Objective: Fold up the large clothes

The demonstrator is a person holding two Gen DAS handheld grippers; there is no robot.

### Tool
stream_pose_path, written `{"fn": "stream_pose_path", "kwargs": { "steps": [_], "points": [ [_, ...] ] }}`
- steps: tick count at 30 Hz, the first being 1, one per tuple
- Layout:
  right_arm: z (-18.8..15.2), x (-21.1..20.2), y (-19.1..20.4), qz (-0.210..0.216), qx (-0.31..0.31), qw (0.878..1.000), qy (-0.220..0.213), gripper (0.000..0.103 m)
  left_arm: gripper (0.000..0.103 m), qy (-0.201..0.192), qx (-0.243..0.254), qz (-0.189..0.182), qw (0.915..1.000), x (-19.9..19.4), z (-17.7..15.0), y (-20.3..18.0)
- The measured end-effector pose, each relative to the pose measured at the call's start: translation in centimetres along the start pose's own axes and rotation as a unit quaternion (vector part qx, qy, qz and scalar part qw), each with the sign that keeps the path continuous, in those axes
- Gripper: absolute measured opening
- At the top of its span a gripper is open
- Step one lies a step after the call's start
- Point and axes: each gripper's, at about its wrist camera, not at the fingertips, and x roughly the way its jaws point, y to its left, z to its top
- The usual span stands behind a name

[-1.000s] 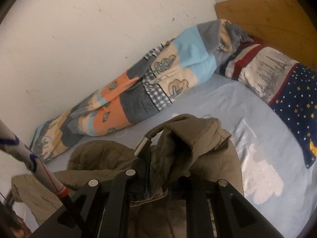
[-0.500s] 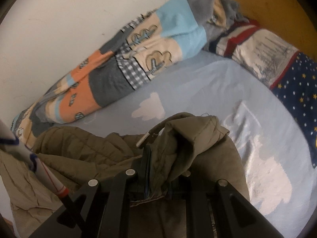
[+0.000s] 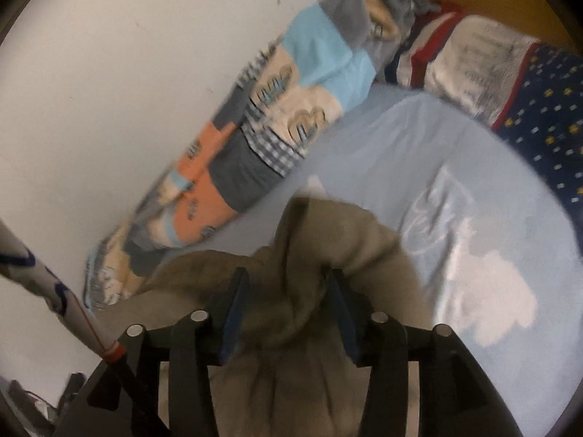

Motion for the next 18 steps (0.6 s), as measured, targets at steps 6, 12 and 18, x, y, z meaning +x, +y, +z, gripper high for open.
{"fn": "stream_pose_path", "kwargs": {
  "steps": [6, 12, 18],
  "points": [
    [-5.8, -8.1, 0.5, -0.007, -0.060, 0.998, -0.016, 0.052, 0.068, 0.024, 0.007, -0.027, 0.9993, -3.3, -4.3, -2.5],
    [-11.9, -7.4, 2.1, -0.035, -0.110, 0.993, 0.011, 0.052, 0.069, 0.053, 0.026, -0.022, 0.9980, 0.0, -7.6, -4.0],
    [-14.0, -3.9, 4.9, -0.051, -0.192, 0.980, 0.011, 0.052, 0.069, 0.052, 0.053, -0.025, 0.9969, 3.1, -7.3, -4.7]
  ]
}}
